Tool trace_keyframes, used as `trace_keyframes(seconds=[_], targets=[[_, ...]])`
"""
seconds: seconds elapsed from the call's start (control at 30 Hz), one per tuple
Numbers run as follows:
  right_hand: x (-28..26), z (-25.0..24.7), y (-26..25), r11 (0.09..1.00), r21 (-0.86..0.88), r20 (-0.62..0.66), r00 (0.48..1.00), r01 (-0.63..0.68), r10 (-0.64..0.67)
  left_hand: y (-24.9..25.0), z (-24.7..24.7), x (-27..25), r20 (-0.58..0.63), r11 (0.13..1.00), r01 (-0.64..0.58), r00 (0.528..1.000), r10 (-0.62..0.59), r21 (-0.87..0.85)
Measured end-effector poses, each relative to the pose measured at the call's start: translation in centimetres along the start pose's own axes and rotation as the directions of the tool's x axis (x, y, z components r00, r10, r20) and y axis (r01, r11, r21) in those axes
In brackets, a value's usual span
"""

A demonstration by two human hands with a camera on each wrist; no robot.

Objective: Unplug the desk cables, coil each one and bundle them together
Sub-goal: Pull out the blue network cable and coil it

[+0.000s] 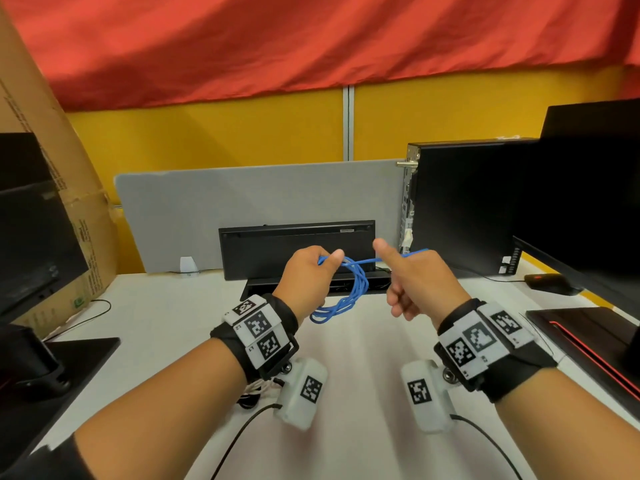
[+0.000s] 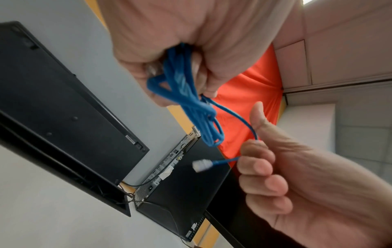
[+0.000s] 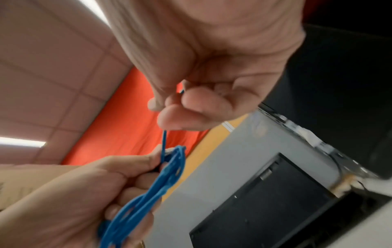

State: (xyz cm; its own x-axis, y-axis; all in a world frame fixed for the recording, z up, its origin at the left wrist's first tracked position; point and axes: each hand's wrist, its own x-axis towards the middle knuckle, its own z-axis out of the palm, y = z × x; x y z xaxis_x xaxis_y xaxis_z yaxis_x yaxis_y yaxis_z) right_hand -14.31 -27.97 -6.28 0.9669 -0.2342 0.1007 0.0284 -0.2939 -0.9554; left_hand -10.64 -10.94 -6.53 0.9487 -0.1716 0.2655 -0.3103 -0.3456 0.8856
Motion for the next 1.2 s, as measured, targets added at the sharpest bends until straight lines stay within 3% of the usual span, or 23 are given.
trace_keyframes(seconds=[0.13,0.27,0.43,0.57,0.6,0.7,0.83,0.93,1.0,1.07,1.2], targets=[[-0.4,0.3,-0.5,0.986,0.015,-0.027,0.986,0.164,-0.164,-0.4,0.2,0.2,-0.05,0.999,0.042,0.998,-0.04,0.024],[-1.0,0.6,-0.2,0.917,-0.058,-0.113,0.91,0.395,-0.399,-0.7,0.2,0.4,-0.071,0.997,0.07,0.995,-0.069,0.02],[-1.5,0.6,0.4,0.786,-0.192,-0.25,0.745,0.588,-0.618,-0.9,0.2,0.3,-0.073,0.997,0.077,0.995,-0.075,0.024],[-1.2,0.5,0.4,0.594,-0.443,-0.17,0.588,0.671,-0.791,-0.8,0.4,0.0,-0.055,0.995,0.097,0.994,-0.097,-0.008],[-1.1,0.5,0.5,0.548,-0.512,-0.132,0.569,0.662,-0.811,-0.6,0.4,-0.1,-0.043,0.995,0.099,0.994,-0.1,-0.025],[-0.3,0.2,0.8,0.551,-0.577,-0.109,0.611,0.604,-0.784,-0.1,0.7,-0.6,0.02,0.988,0.089,0.996,-0.087,-0.126],[0.1,0.6,1.4,0.715,-0.461,-0.134,0.756,0.525,-0.641,0.6,1.0,-1.0,0.069,0.965,0.067,0.996,-0.051,-0.252],[-0.3,1.4,1.3,0.918,-0.074,-0.119,0.91,0.39,-0.397,0.8,1.2,-1.1,0.069,0.959,0.048,0.997,-0.03,-0.28],[-1.1,2.0,0.8,0.925,0.319,-0.048,0.978,0.206,-0.202,0.8,1.2,-1.1,0.043,0.963,0.025,0.999,-0.014,-0.269],[-1.8,2.3,0.3,0.877,0.469,0.021,0.992,0.101,-0.125,0.6,1.2,-1.0,0.019,0.971,0.007,1.0,-0.002,-0.24],[-2.2,2.7,0.2,0.939,0.3,0.045,0.98,0.17,-0.192,0.2,1.1,-0.6,0.014,0.981,0.003,1.0,0.0,-0.195]])
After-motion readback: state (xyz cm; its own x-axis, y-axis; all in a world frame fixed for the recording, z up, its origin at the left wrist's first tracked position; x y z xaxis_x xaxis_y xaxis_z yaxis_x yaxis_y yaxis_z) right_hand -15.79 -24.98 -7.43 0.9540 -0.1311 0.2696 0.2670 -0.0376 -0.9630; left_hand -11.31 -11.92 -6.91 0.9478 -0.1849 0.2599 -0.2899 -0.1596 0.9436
